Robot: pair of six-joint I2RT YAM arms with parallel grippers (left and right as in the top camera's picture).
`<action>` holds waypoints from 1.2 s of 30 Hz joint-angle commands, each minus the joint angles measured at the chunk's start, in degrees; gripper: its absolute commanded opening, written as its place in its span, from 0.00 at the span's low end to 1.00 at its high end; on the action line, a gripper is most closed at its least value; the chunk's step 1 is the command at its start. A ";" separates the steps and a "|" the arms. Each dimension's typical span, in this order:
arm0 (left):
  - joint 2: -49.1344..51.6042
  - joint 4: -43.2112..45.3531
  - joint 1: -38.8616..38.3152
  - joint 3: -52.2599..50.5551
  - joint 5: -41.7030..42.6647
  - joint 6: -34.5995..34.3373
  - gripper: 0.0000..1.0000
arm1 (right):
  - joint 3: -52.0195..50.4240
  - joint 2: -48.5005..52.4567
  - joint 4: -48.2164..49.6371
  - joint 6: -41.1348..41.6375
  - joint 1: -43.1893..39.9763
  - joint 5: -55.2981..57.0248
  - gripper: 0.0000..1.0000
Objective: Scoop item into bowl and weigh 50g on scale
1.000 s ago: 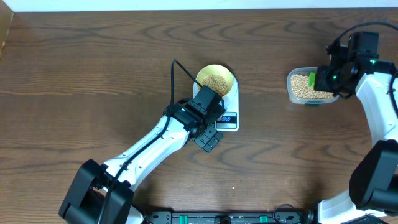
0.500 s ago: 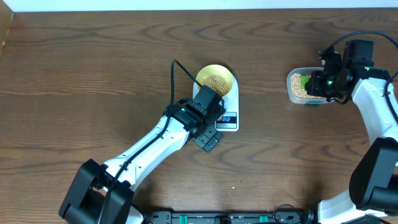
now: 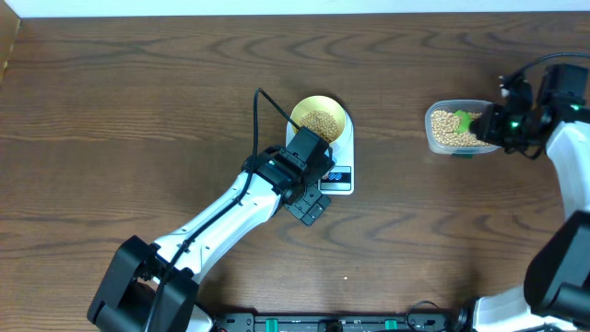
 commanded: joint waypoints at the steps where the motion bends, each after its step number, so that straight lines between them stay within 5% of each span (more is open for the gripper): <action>1: 0.11 0.09 0.22 -0.52 -1.16 0.11 0.98 | 1.40 -4.42 0.11 0.81 -1.77 -3.54 0.01; 16: 0.11 0.22 0.22 -0.52 -1.16 0.11 0.98 | 1.40 -5.81 -1.09 1.73 -10.29 -20.61 0.01; 36: 0.11 0.24 0.20 -0.52 -1.16 0.11 0.98 | 1.38 -5.81 -0.33 2.58 -7.30 -31.04 0.01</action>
